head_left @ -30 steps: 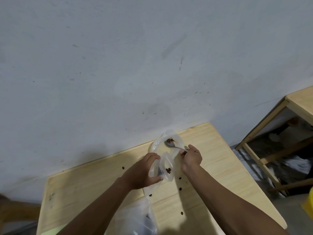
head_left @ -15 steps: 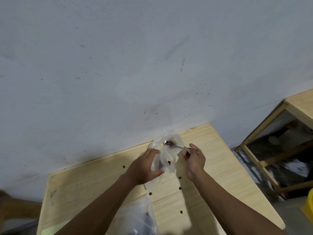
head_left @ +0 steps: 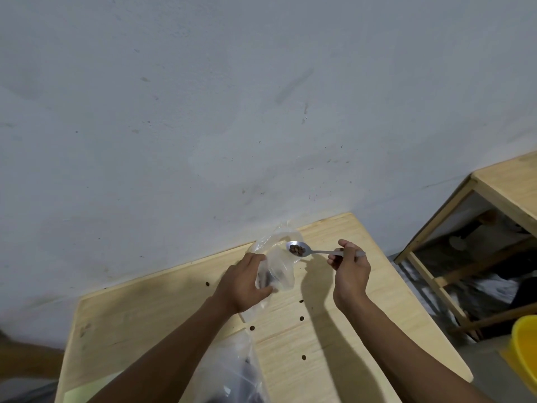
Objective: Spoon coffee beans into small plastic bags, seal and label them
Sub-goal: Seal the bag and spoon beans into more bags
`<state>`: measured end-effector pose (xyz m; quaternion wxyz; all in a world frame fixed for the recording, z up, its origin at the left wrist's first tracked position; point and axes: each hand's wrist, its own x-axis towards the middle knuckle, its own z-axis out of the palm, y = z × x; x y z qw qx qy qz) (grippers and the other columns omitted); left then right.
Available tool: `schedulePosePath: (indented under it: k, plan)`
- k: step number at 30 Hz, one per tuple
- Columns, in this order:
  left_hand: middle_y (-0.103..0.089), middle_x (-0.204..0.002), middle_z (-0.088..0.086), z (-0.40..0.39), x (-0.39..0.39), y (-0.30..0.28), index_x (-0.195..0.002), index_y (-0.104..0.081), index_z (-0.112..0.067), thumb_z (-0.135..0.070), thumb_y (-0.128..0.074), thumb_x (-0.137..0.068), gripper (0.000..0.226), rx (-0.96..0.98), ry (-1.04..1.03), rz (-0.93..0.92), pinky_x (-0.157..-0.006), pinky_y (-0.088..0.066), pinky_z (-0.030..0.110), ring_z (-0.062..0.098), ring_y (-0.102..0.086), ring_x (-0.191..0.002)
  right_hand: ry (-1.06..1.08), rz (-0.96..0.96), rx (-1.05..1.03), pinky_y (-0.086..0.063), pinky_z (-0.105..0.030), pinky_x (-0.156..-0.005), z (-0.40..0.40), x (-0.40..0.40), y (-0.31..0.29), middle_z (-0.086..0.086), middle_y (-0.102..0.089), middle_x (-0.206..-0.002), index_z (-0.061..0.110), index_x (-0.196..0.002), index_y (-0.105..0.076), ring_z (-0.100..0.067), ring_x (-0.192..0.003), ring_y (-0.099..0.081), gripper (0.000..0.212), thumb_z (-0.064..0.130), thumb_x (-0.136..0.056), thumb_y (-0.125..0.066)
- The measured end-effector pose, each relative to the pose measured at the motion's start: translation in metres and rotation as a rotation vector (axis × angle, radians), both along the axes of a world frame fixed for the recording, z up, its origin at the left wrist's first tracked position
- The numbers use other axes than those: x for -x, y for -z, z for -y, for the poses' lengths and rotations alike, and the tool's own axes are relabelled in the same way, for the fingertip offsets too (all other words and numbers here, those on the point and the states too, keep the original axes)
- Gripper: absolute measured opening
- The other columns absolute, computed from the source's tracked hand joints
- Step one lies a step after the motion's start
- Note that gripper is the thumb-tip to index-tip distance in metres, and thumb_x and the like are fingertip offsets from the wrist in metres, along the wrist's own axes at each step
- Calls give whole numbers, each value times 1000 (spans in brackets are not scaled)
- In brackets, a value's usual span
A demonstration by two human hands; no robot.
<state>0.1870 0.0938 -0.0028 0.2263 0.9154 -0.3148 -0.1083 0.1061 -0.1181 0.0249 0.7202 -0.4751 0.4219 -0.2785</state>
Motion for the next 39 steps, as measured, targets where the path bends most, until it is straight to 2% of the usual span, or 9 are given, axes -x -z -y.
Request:
schedulePosePath:
  k: [6,10,15,21,23,28,34,37,39]
  plan:
    - [-45,-138,-8,8,4,-6,-138,-40,-25,-55,-70,-78,74,10,-87,-77,-95,-45,34,20,-55,-116,-38,83,236,-49,-32,-72,-9,8,-19,-7,-54,-79,16,-97,-60,-16,-68,-54,26,21,-105,-36]
    - [-46,-136,-7,9,8,-10,-137,-40,-24,-53,-71,-79,72,62,-129,-104,-98,-45,36,17,-53,-119,-220,105,466,-47,-26,-73,-17,14,-25,1,-58,-88,14,-101,-61,-16,-78,-55,24,20,-106,-38]
    - [-48,-131,-8,7,17,-15,-136,-42,-24,-52,-72,-78,72,101,-178,-93,-98,-45,35,13,-52,-118,-388,161,654,-50,-22,-75,-26,21,-34,1,-64,-99,25,-101,-65,-16,-87,-60,21,16,-103,-46]
    - [-50,-125,-10,-14,36,-19,-134,-43,-27,-56,-75,-74,74,150,-262,-104,-96,-47,37,12,-55,-112,-140,167,377,-52,-24,-65,-12,27,-39,-6,-63,-86,19,-96,-60,-15,-73,-59,12,18,-102,-49]
    - [-49,-121,-12,-25,42,-19,-131,-43,-31,-57,-77,-72,73,192,-316,-115,-97,-48,37,9,-54,-110,-59,103,258,-50,-28,-64,-1,31,-29,-8,-61,-83,19,-92,-58,-17,-68,-57,13,19,-102,-49]
    - [-45,-119,-12,-48,58,-24,-126,-40,-35,-51,-82,-70,72,295,-422,-148,-98,-50,38,11,-52,-108,-43,-139,44,-47,-30,-62,15,57,20,-9,-56,-82,7,-102,-54,-18,-63,-53,19,20,-105,-40]
    - [-47,-119,-8,-58,83,-32,-131,-41,-23,-44,-85,-70,78,350,-466,-140,-94,-53,34,15,-54,-107,-103,-301,-48,-43,-30,-58,10,84,48,-8,-56,-78,6,-104,-50,-20,-61,-50,20,19,-106,-35]
    - [-50,-118,-5,-57,94,-33,-131,-44,-16,-38,-86,-70,77,395,-470,-106,-91,-53,32,17,-54,-105,-159,-355,28,-42,-33,-59,13,93,56,-11,-55,-75,5,-94,-53,-20,-61,-49,23,22,-105,-42]
    - [-51,-118,-3,-56,101,-34,-130,-46,-14,-35,-87,-70,76,423,-472,-102,-88,-50,29,17,-54,-104,-145,-400,33,-48,-37,-68,16,97,63,-13,-60,-87,4,-104,-55,-26,-72,-57,25,28,-100,-53]
